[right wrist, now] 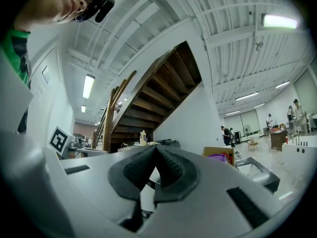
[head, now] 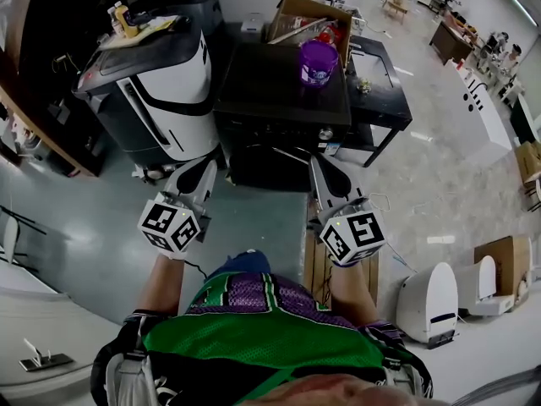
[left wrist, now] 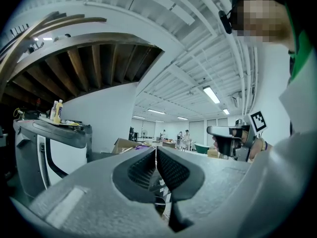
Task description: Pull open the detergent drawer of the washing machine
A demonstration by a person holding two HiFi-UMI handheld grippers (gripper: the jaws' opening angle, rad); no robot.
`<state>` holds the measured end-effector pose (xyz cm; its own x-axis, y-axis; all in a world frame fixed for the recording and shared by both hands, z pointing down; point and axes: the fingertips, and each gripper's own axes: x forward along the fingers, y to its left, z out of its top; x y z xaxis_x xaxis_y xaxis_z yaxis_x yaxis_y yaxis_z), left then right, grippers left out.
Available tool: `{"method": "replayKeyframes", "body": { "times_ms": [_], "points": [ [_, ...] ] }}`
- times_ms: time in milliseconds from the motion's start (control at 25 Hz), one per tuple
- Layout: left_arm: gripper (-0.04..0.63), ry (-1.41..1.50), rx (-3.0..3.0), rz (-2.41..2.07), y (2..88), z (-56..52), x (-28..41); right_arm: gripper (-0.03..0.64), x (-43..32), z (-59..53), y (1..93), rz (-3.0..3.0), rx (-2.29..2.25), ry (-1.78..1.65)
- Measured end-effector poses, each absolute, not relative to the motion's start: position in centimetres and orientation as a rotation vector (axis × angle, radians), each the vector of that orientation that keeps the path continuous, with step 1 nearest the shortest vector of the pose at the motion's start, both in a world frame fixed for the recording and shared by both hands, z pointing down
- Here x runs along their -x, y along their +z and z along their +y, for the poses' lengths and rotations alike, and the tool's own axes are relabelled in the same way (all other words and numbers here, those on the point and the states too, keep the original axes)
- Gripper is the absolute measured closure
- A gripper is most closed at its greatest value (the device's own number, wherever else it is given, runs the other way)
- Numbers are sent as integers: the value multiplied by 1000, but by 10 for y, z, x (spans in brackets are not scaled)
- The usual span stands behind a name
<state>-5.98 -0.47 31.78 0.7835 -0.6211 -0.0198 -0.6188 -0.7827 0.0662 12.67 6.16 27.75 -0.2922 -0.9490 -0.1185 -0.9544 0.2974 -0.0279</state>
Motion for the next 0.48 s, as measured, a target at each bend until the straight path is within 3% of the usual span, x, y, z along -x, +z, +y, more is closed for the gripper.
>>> {"method": "replayKeyframes", "body": {
  "times_ms": [480],
  "points": [
    [578, -115, -2897, -989, 315, -88, 65, 615, -120, -13, 260, 2443, 1850, 106]
  ]
}}
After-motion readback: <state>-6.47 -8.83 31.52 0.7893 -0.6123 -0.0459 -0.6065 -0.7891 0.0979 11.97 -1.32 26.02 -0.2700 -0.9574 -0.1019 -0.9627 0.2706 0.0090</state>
